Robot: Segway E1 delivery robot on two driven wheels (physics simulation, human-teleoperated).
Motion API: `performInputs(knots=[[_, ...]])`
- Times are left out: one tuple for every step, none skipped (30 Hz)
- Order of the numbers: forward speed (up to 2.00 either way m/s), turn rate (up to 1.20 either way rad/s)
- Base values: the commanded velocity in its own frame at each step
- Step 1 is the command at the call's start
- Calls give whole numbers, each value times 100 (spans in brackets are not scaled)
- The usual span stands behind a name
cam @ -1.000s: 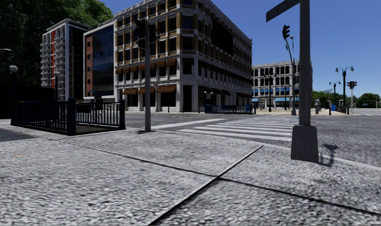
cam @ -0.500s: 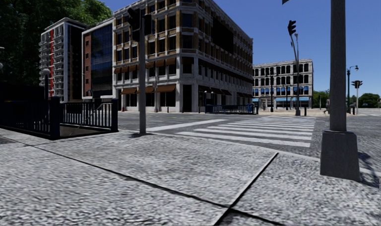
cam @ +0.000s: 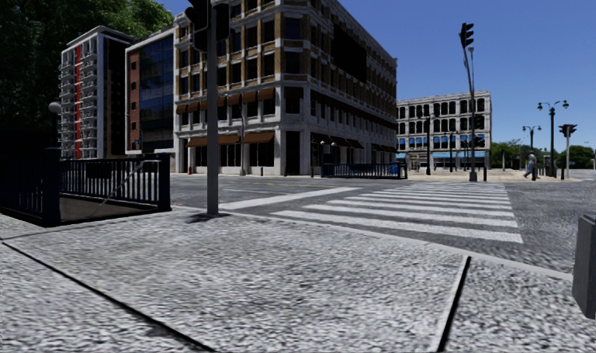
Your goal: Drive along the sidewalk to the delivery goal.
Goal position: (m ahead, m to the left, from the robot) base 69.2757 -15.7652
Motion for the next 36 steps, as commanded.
performInputs(knots=[[132,0],[132,0],[132,0],[132,0],[132,0],[132,0],[132,0],[132,0],[132,0],[132,0],[132,0],[132,0],[132,0],[132,-3],[132,-24],[132,-41],[132,-50],[132,-59],[132,-73],[132,-73],[132,-83],[132,-87],[132,-93],[132,-96],[132,-97],[132,-97],[132,-97],[132,-97],[132,-97],[132,-97],[132,-97],[132,-95],[132,-95],[132,-43],[132,-1],[132,0]])
